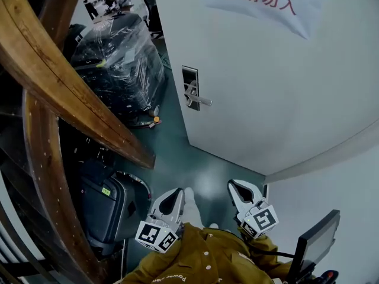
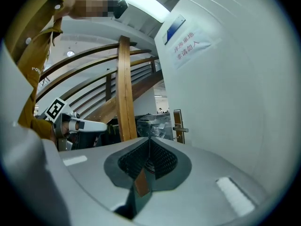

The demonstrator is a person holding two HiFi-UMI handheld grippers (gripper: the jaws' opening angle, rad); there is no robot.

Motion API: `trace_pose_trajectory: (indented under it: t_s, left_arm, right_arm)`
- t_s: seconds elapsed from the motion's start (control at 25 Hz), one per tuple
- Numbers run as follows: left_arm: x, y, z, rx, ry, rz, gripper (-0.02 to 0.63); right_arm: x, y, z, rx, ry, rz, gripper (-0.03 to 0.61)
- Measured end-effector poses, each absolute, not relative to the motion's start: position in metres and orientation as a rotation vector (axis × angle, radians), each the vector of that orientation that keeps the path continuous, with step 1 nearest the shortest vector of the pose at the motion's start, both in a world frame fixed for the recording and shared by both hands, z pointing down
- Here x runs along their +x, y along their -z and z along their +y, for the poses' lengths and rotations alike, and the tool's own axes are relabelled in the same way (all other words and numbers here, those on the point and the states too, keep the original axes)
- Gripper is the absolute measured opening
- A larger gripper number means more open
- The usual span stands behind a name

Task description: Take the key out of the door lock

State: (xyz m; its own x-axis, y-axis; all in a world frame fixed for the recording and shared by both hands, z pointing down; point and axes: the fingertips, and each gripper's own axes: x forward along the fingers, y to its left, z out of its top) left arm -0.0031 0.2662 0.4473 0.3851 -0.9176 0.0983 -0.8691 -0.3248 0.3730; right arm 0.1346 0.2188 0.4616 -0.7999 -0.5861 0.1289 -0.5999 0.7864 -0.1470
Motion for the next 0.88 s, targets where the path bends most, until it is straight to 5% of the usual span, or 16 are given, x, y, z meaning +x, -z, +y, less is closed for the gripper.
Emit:
trace_pose_trajectory:
  t_s: [0.88]
  left_arm:
    - [-0.103, -0.438, 0.044, 2.324, 0.204, -1.395, -0.002]
  right_arm:
    - [0.037, -0.432, 0.013, 1.065, -0.159, -2.806, 0.012]
